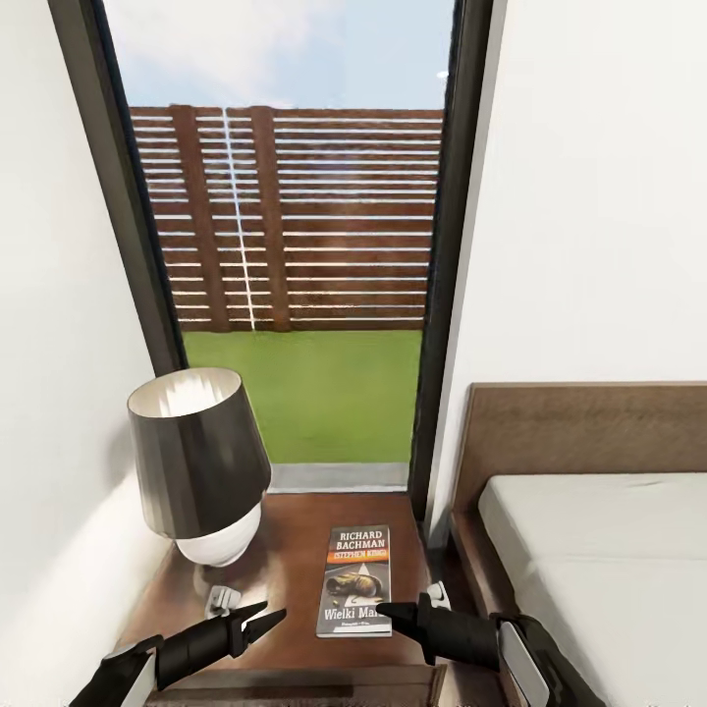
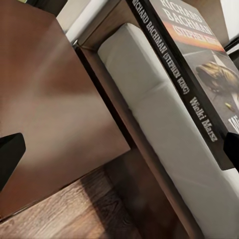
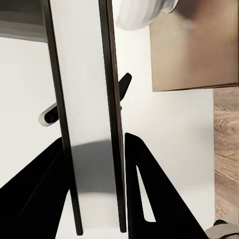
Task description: In the bedroom, move the book from the bed onto either nightstand, and place the two sandals side by side next to the bed.
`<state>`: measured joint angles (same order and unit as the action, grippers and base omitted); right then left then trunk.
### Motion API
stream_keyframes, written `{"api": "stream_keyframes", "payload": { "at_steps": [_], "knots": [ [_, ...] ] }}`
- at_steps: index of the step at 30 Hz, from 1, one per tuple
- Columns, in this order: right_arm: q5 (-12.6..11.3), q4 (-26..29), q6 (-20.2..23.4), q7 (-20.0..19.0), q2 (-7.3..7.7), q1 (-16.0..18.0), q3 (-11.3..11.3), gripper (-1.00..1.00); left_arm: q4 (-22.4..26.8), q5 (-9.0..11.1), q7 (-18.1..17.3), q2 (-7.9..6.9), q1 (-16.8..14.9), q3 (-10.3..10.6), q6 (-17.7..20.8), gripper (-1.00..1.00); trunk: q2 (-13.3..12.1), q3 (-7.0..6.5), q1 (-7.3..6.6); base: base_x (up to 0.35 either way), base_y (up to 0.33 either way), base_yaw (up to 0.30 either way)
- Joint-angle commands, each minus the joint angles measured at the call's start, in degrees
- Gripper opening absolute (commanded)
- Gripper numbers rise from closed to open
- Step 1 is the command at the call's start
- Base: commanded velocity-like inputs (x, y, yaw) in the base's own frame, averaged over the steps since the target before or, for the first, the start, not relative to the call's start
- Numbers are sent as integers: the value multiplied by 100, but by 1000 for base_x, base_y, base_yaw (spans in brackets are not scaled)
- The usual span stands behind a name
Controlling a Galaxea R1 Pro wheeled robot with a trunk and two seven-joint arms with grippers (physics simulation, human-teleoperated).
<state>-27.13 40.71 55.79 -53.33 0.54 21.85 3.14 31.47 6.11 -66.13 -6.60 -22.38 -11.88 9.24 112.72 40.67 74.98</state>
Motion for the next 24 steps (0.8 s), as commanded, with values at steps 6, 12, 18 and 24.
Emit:
{"api": "stream_keyframes", "payload": {
  "at_steps": [6, 12, 18, 24],
  "knots": [
    [6, -1, 21, -28, -2, 4, 11, -100, -1, 21, -22, 0, -3, -7, 60, 100, 245, 114, 132, 0, 0, 0],
    [7, -2, 23, -28, -2, 4, 11, -100, -1, 21, -22, 0, -3, -7, 60, 100, 485, 222, 263, 0, 0, 0],
    [6, -2, 25, -28, -2, 4, 11, -100, -1, 21, -22, 0, -3, -7, 60, 100, 726, 329, 395, 0, 0, 0],
    [7, 0, 22, -28, -2, 4, 11, -100, -1, 21, -22, 0, -3, -7, 60, 100, 967, 437, 527, 0, 0, 0]
  ]
}}
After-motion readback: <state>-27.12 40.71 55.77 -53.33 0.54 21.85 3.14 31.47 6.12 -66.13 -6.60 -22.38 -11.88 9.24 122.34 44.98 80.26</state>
